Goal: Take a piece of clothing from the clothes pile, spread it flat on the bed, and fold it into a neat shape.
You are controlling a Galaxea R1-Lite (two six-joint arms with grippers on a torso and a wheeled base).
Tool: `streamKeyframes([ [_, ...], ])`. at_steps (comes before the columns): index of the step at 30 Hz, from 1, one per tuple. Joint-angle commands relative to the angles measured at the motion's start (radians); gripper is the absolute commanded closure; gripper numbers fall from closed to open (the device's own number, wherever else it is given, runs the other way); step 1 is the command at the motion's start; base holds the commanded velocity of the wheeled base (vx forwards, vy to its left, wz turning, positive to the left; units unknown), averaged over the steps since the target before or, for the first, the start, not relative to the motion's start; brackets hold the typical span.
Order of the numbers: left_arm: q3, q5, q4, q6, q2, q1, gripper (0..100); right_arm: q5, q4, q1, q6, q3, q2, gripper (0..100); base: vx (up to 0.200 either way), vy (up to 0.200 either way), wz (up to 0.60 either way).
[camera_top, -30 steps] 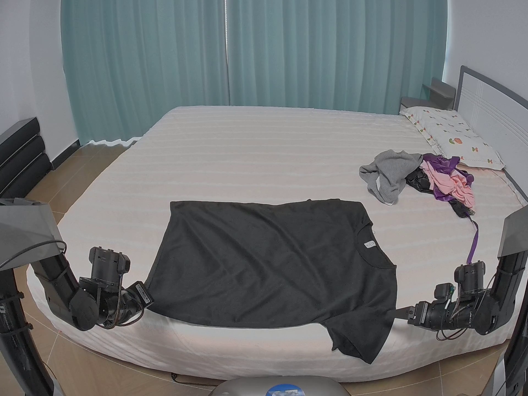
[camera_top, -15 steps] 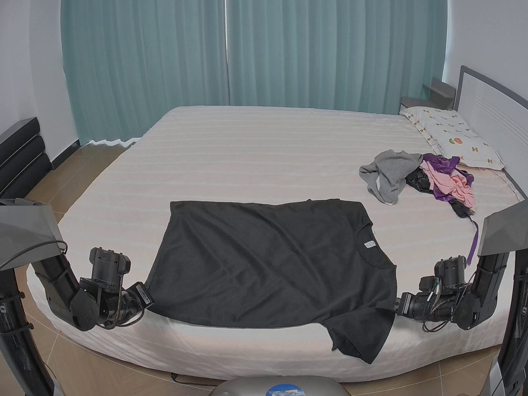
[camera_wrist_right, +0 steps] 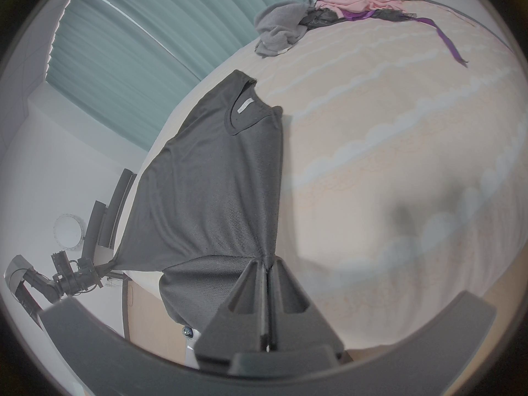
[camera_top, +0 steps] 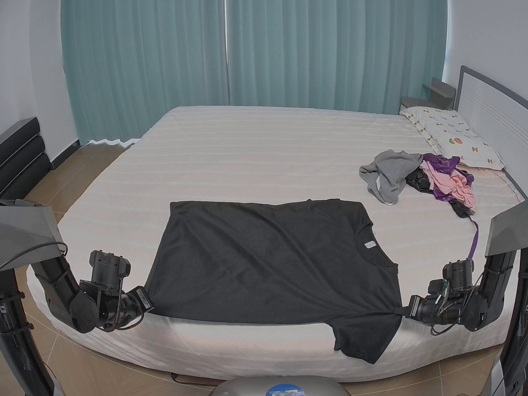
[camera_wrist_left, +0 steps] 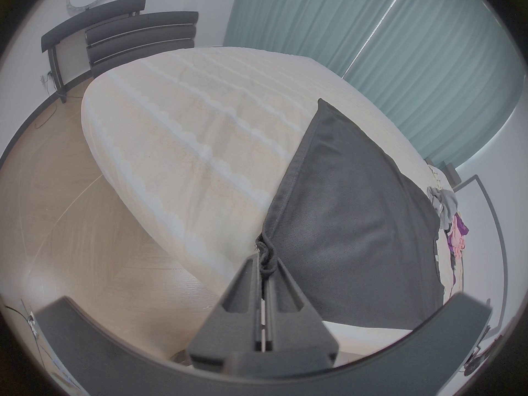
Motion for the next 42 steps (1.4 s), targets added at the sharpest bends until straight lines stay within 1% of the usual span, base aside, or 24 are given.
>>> streamKeyframes([
  [1,0.014,0.001,-0.001,0.014,-0.001,0.0,100,0.005,0.001,-0.039,-0.006,0.041,-0.056,100,0.0,0.0,0.0],
  [3,0.021,0.001,-0.001,0.029,-0.001,0.0,100,0.005,0.001,-0.054,-0.016,0.054,-0.07,100,0.0,0.0,0.0],
  [5,0.041,0.002,-0.001,0.061,-0.004,0.0,100,0.011,0.0,-0.075,-0.051,0.086,-0.087,100,0.0,0.0,0.0],
  [8,0.057,0.002,0.005,0.086,-0.004,0.0,100,0.042,0.0,-0.086,-0.091,0.123,-0.097,100,0.0,0.0,0.0],
  [10,0.058,0.002,0.021,0.095,-0.006,0.0,100,0.05,0.0,-0.091,-0.108,0.129,-0.093,100,0.0,0.0,0.0],
  [14,0.058,0.002,0.053,0.1,-0.004,-0.001,100,0.053,-0.002,-0.091,-0.115,0.132,-0.087,100,0.0,0.0,0.0],
  [20,0.047,-0.012,0.051,0.097,0.019,-0.003,100,0.059,0.0,-0.077,-0.117,0.127,-0.059,100,0.0,0.0,0.0],
  [21,0.046,-0.016,0.051,0.092,0.02,-0.005,100,0.06,0.0,-0.074,-0.118,0.127,-0.051,0,0.0,0.0,0.0],
  [22,0.046,-0.018,0.051,0.092,0.02,-0.006,100,0.06,0.0,-0.072,-0.118,0.127,-0.051,0,0.0,0.0,0.0],
  [23,0.046,-0.018,0.051,0.092,0.02,-0.006,0,0.06,0.0,-0.072,-0.118,0.127,-0.051,0,0.0,0.0,0.0],
  [24,0.044,-0.036,0.05,0.091,0.028,-0.011,0,0.068,-0.002,-0.069,-0.118,0.116,-0.045,0,0.0,0.0,0.0],
  [26,0.043,-0.039,0.05,0.089,0.028,-0.012,0,0.076,-0.003,-0.069,-0.115,0.115,-0.047,0,0.0,0.0,0.0],
  [28,0.041,-0.042,0.045,0.087,0.022,-0.011,0,0.105,-0.022,-0.071,-0.095,0.11,-0.062,0,0.0,0.0,0.0],
  [30,0.04,-0.067,0.045,0.077,0.007,-0.003,0,0.131,-0.048,-0.071,-0.06,0.112,-0.076,0,0.0,0.0,0.0],
  [33,0.026,-0.113,0.05,0.052,-0.041,0.014,0,0.136,-0.082,-0.054,-0.014,0.129,-0.093,0,0.0,0.0,0.0],
  [35,0.02,-0.116,0.05,0.049,-0.065,0.025,0,0.134,-0.108,-0.039,0.006,0.141,-0.097,0,0.0,0.0,0.0],
  [39,0.014,-0.116,0.047,0.048,-0.088,0.026,0,0.136,-0.164,-0.032,0.043,0.172,-0.096,0,0.0,0.0,0.0],
  [42,0.007,-0.134,0.045,0.046,-0.088,0.026,0,0.133,-0.238,-0.013,0.083,0.199,-0.082,0,0.0,0.0,0.0],
])
